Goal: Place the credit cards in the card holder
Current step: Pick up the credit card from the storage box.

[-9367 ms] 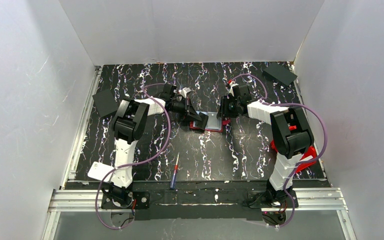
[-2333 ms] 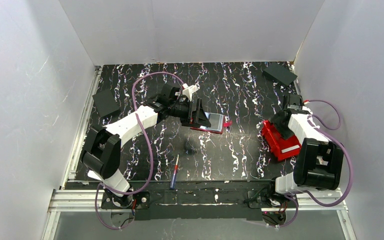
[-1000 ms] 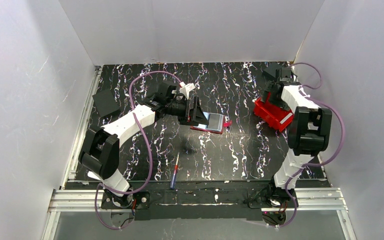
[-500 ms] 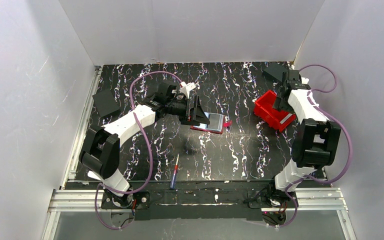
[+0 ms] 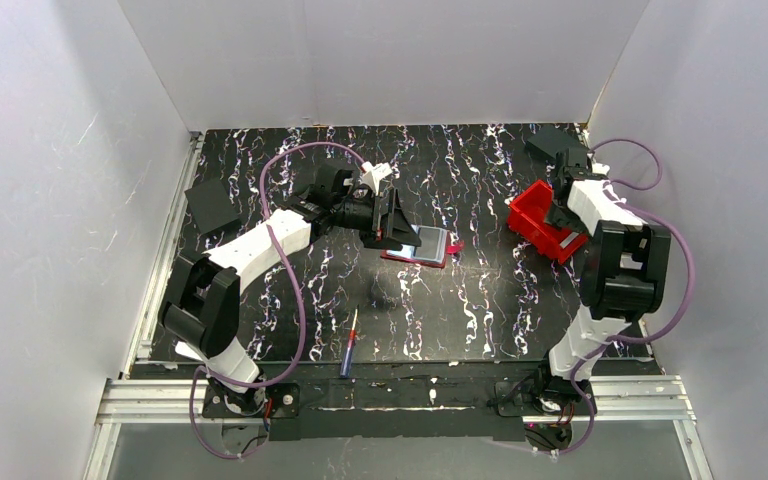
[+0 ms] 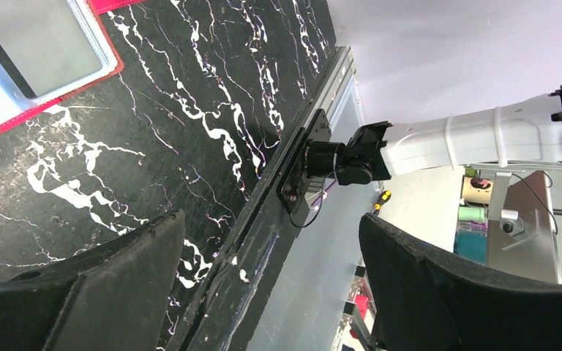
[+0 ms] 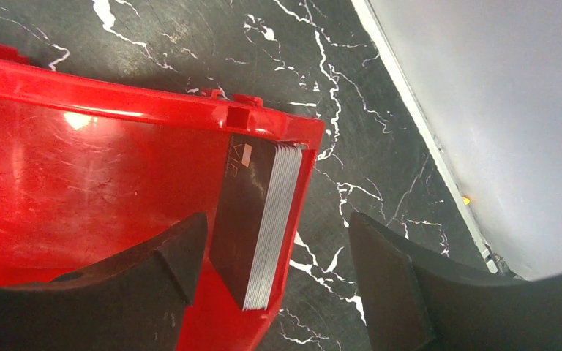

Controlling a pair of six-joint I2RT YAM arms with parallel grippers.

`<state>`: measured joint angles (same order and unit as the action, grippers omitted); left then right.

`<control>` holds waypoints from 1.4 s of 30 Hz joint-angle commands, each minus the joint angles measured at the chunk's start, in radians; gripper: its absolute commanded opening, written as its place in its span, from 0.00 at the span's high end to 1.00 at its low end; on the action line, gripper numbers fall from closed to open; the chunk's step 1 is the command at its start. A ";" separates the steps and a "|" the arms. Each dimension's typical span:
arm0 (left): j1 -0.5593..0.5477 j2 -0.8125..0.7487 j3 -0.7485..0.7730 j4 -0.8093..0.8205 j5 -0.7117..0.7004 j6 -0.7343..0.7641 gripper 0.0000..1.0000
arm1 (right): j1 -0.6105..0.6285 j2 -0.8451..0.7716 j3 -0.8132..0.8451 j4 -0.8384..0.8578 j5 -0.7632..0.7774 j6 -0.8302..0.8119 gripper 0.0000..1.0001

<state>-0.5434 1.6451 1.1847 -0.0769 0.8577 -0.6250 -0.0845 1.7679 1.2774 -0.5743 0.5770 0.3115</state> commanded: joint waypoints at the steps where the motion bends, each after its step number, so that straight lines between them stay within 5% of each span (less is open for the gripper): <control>1: 0.003 -0.004 -0.004 0.020 0.038 -0.005 0.12 | 0.001 0.030 0.003 0.017 0.045 0.026 0.22; 14: 0.003 -0.008 -0.010 0.045 0.056 -0.028 0.12 | 0.002 -0.055 -0.079 0.016 0.075 0.020 0.38; 42: 0.003 -0.001 -0.020 0.071 0.074 -0.051 0.12 | -0.017 -0.100 -0.098 0.014 0.047 0.056 0.90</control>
<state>-0.5434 1.6478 1.1713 -0.0074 0.9062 -0.6785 -0.0879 1.7100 1.1858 -0.5697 0.6060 0.3393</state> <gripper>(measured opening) 0.876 0.121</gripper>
